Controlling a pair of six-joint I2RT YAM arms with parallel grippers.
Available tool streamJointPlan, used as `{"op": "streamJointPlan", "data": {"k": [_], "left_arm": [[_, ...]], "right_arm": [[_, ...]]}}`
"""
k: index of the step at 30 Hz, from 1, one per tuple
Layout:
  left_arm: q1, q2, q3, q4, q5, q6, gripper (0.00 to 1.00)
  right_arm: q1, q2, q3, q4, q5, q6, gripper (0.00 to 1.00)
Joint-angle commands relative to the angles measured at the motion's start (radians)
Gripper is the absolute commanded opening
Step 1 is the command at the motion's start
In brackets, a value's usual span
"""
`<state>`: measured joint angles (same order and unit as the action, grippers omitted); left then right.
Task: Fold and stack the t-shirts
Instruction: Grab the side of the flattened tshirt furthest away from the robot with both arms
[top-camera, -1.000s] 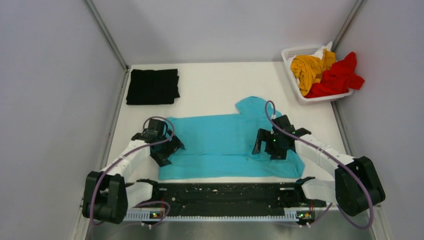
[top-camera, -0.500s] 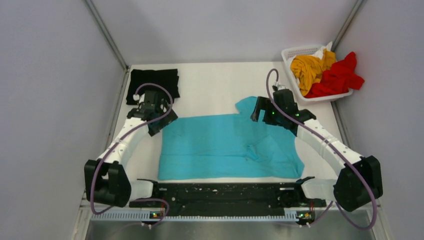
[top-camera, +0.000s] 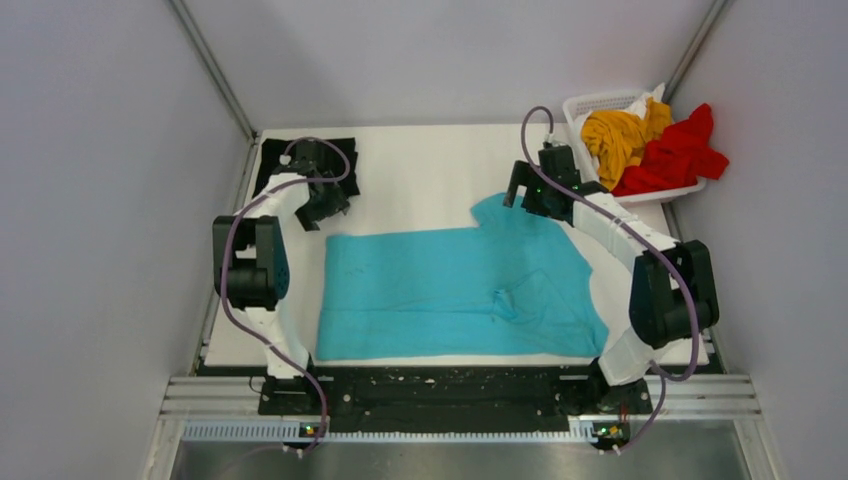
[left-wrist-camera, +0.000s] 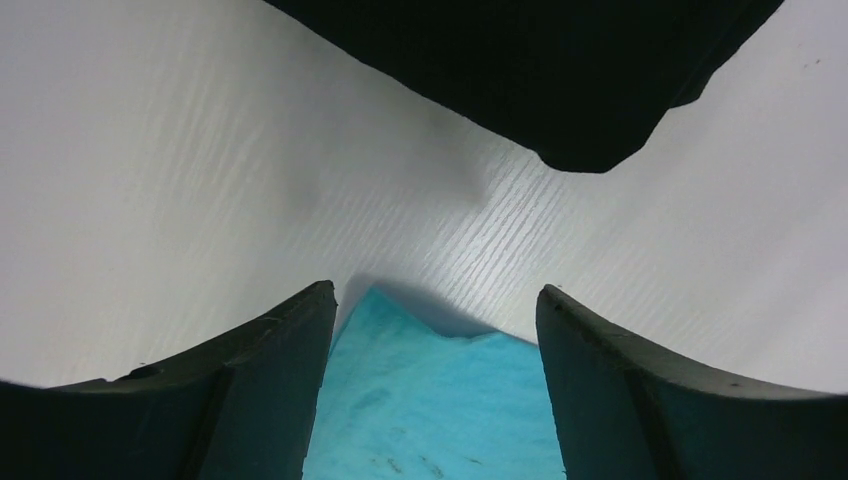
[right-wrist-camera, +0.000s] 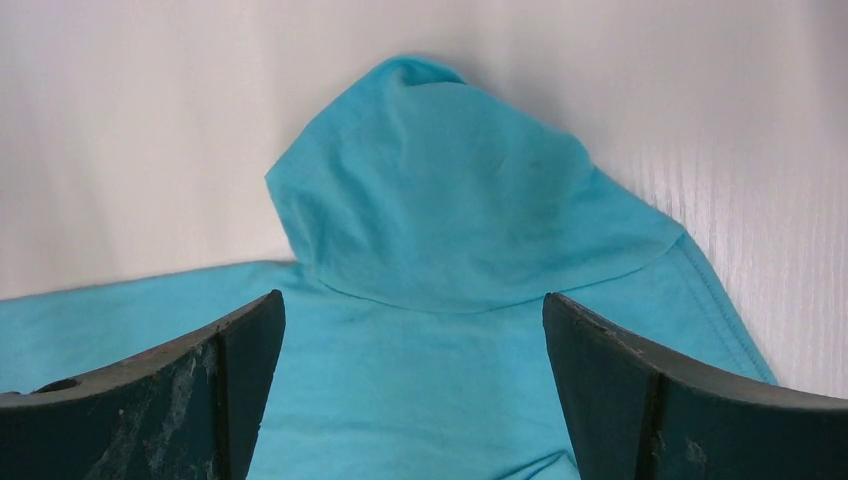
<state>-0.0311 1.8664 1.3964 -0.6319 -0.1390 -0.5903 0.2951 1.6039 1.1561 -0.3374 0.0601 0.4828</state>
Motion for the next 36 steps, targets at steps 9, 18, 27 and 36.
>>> {"op": "streamJointPlan", "data": {"k": [9, 18, 27, 36], "left_arm": [[-0.01, 0.057, -0.04, -0.053, 0.036, 0.041, 0.65], [-0.024, 0.042, -0.078, -0.076, 0.009, 0.037, 0.41], [-0.024, 0.069, -0.036, -0.099, -0.009, 0.053, 0.0], [-0.026, 0.066, -0.007, -0.118, 0.01, 0.055, 0.0]], "right_arm": [[-0.024, 0.094, 0.101, 0.0, 0.048, -0.038, 0.99], [-0.025, 0.111, 0.119, 0.002, 0.043, -0.037, 0.99], [-0.023, 0.188, 0.202, 0.019, 0.002, -0.102, 0.97], [0.044, 0.429, 0.466, -0.054, 0.1, -0.196, 0.89]]}}
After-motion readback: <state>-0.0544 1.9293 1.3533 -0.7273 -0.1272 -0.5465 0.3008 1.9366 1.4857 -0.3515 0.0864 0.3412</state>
